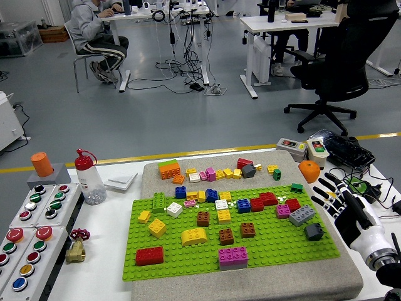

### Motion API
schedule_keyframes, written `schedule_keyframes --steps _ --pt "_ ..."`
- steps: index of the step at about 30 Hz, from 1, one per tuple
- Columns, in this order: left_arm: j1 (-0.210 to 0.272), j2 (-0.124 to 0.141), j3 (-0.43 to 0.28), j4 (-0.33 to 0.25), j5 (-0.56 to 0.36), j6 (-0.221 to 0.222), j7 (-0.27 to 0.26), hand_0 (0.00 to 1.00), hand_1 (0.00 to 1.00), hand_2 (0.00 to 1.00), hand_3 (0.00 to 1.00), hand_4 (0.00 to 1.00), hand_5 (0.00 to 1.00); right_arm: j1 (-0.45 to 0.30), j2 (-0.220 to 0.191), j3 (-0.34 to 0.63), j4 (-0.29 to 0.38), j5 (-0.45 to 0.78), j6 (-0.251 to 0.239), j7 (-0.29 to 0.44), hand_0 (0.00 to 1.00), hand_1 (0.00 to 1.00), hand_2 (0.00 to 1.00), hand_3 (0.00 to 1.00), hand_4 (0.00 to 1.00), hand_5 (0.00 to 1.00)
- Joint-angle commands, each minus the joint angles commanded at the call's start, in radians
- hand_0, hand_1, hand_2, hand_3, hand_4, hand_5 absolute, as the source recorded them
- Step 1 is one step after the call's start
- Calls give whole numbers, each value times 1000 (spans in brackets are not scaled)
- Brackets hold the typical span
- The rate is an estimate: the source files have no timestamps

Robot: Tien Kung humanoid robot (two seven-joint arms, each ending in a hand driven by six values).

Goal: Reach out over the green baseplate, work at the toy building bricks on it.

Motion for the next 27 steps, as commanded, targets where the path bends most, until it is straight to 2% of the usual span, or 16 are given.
schedule_keyframes --steps 19,20,27 --pt "-5 0 5 1 -7 0 -2 629 596 611 412 334 984 3 5 18 -24 -4 -3 -4 762 766 749 680 399 387" --pt "-6 0 4 1 -6 0 -2 629 596 611 413 334 984 3 5 18 -24 -4 -3 -5 762 764 747 673 372 348" --pt "-7 -2 1 1 -4 -1 -1 629 596 611 413 335 983 3 7 20 -26 -4 -7 -10 762 763 746 668 367 344"
